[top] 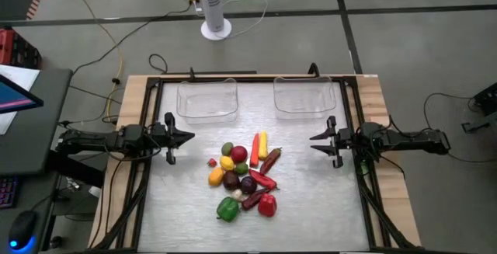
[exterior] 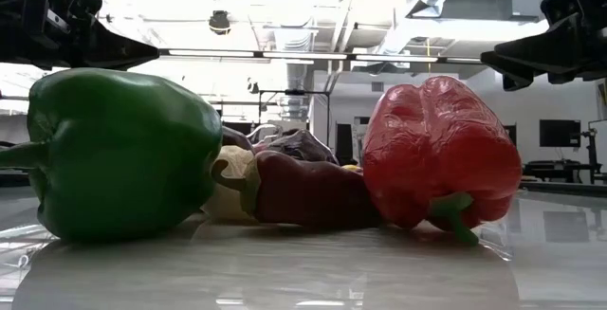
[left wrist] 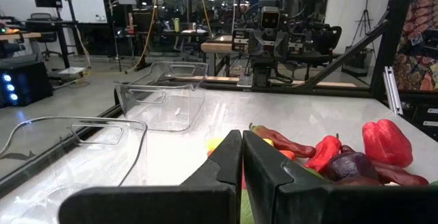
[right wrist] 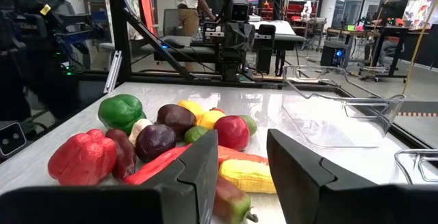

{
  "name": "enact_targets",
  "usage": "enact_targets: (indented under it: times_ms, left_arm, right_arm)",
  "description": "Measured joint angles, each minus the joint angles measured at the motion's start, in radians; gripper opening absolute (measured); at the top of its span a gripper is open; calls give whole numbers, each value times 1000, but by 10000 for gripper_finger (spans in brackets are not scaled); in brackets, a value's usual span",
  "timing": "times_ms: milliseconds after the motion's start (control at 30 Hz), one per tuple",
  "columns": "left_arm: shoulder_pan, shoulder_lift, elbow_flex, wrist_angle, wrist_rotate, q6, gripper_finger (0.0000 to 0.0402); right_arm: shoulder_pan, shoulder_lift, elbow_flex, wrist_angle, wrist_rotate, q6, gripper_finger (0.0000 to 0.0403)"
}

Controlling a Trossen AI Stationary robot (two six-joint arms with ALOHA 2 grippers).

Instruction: Sort produce into baskets

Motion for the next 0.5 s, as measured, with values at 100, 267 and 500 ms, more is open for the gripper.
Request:
enact_targets:
  times_ms: [100,267,500]
  left_arm:
    - [0,0,0,0,0,0,0]
    - [0,0,0,0,0,0,0]
    - [0,0,0,8,-5,68,0]
  right_arm:
    - [0,0,0,0,0,0,154]
    - [0,0,0,0,0,0,154]
    - [0,0,0,0,0,0,154]
